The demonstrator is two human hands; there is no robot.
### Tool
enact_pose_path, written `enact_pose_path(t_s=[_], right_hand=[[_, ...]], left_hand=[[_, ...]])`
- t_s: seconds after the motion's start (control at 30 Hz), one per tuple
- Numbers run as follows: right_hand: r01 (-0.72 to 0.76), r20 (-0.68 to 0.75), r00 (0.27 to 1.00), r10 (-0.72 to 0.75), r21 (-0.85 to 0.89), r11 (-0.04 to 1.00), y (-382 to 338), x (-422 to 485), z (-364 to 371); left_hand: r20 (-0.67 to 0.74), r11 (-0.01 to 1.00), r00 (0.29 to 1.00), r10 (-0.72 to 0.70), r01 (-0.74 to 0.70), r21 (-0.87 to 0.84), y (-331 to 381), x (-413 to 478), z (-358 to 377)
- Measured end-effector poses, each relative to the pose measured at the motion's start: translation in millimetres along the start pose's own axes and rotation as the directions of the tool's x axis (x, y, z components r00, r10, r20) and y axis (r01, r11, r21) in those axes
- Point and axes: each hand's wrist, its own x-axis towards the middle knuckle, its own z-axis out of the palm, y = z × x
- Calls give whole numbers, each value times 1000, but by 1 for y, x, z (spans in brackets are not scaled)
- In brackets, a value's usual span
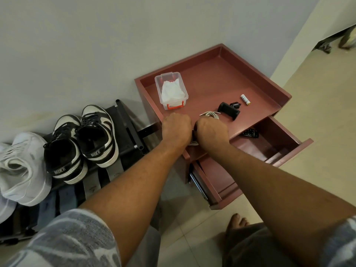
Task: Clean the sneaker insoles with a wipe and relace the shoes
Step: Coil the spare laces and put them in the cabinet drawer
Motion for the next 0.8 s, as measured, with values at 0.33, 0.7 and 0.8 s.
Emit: enact_pose_path(t_s=[0.33,0.7,0.8], right_hand=[[113,10,993,-115,96,989,37,-14,-17],[184,147,962,-230,275,944,113,-35,-30],[182,248,933,-260,298,937,127,-42,-22]], left_hand=[[37,989,998,58,-53,-138,3,1,12],[226,889,952,208,-87,-449,38,-8,6],[292,905,920,261,-129,-404,47,-10,15]])
